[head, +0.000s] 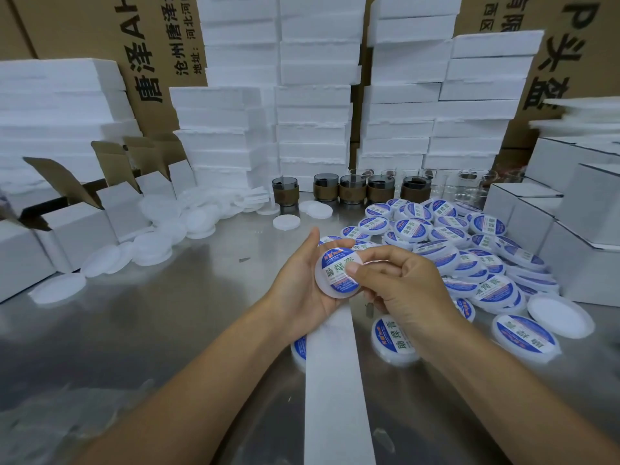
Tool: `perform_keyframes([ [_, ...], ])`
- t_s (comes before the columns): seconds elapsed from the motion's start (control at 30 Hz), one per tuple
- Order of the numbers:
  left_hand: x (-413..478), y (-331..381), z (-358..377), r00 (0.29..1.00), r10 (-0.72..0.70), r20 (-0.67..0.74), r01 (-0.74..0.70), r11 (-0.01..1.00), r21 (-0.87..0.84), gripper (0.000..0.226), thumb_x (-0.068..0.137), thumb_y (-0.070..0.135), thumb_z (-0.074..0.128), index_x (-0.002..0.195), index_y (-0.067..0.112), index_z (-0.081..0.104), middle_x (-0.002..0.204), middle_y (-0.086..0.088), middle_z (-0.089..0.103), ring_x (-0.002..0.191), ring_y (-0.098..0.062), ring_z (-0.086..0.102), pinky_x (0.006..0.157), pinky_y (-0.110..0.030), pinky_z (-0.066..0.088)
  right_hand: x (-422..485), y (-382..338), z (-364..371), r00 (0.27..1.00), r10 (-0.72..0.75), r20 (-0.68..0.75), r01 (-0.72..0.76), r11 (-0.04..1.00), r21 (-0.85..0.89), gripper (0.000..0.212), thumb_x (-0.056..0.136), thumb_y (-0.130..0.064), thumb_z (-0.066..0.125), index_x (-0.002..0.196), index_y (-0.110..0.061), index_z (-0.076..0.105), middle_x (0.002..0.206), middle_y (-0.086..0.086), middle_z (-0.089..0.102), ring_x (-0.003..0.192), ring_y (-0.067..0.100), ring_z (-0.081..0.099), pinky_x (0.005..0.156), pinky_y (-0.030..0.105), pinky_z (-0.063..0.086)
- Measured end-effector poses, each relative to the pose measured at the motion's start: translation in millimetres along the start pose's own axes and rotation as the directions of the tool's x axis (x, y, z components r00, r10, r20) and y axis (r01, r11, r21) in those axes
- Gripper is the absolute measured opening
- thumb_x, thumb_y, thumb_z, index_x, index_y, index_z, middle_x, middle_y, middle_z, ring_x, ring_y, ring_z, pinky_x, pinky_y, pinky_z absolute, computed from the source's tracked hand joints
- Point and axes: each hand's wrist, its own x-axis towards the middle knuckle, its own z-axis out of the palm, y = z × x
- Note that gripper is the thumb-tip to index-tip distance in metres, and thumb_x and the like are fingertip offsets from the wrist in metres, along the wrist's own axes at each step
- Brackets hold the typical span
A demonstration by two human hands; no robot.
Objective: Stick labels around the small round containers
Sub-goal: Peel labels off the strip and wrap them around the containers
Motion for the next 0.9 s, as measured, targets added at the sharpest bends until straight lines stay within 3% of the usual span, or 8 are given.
perform_keyframes([
  [0.3, -4.5, 1.4, 5.5, 1.000, -0.019, -0.015, 0.019, 1.000, 0.008, 0.044, 0.094, 0.045, 0.038, 0.093, 0.008, 0.061, 0.105, -0.021, 0.069, 0.090, -0.027, 0.068, 0.073, -0.034, 0.057, -2.1, -1.1, 0.7, 0.999, 0.001, -0.046, -0.003, 0.999, -0.041, 0.010, 0.075, -0.016, 0.075, 0.080, -0.016, 0.065, 0.061, 0.000, 0.070, 0.044, 0.004, 0.057, 0.044, 0.018, 0.048],
  [0.43, -4.6, 0.5, 6.7, 0.999, -0.039, -0.026, 0.040, 0.999, 0.009, 0.041, 0.093, 0.044, 0.040, 0.100, 0.008, 0.058, 0.122, -0.024, 0.061, 0.121, -0.035, 0.054, 0.092, -0.039, 0.048, -2.7, -1.8, 1.3, 0.998, -0.002, -0.055, -0.001, 0.999, -0.054, 0.010, 0.075, -0.014, 0.075, 0.078, -0.015, 0.065, 0.062, 0.003, 0.070, 0.045, 0.005, 0.058, 0.045, 0.019, 0.048],
  [0.5, -4.6, 0.2, 7.7, 0.999, -0.040, -0.021, 0.041, 0.999, 0.010, 0.042, 0.091, 0.044, 0.040, 0.103, 0.007, 0.058, 0.124, -0.024, 0.059, 0.124, -0.035, 0.051, 0.093, -0.039, 0.047, -3.1, -2.3, 1.2, 0.998, 0.000, -0.059, -0.004, 0.999, -0.054, 0.010, 0.075, -0.013, 0.075, 0.077, -0.015, 0.065, 0.062, 0.003, 0.070, 0.045, 0.006, 0.058, 0.044, 0.019, 0.048],
  [0.63, -5.8, 0.7, 10.4, 0.999, -0.045, -0.012, 0.045, 0.999, 0.024, 0.044, 0.088, 0.045, 0.043, 0.103, 0.007, 0.059, 0.116, -0.021, 0.065, 0.109, -0.031, 0.059, 0.079, -0.034, 0.056, -3.8, -3.1, 1.1, 0.998, 0.007, -0.068, -0.010, 0.999, -0.035, 0.011, 0.074, -0.011, 0.075, 0.076, -0.014, 0.065, 0.063, 0.007, 0.070, 0.043, 0.007, 0.056, 0.042, 0.020, 0.047],
  [0.8, -5.6, 1.4, 10.5, 0.998, -0.059, -0.017, 0.059, 0.998, 0.031, 0.047, 0.086, 0.046, 0.044, 0.107, 0.008, 0.060, 0.119, -0.020, 0.064, 0.112, -0.031, 0.059, 0.083, -0.035, 0.054, -3.4, -2.5, 1.7, 0.996, 0.010, -0.084, -0.013, 0.999, -0.039, 0.011, 0.074, -0.010, 0.075, 0.075, -0.015, 0.065, 0.060, 0.005, 0.069, 0.041, 0.005, 0.055, 0.040, 0.018, 0.046],
  [0.9, -6.3, 1.2, 10.5, 0.998, -0.058, 0.019, 0.058, 0.998, 0.019, 0.046, 0.077, 0.043, 0.049, 0.104, 0.008, 0.062, 0.109, -0.017, 0.069, 0.096, -0.025, 0.068, 0.077, -0.033, 0.057, -2.4, -1.7, 1.5, 0.995, 0.013, -0.099, -0.018, 0.999, -0.051, 0.012, 0.074, -0.011, 0.076, 0.075, -0.016, 0.065, 0.060, 0.003, 0.070, 0.042, 0.004, 0.057, 0.040, 0.016, 0.047],
])
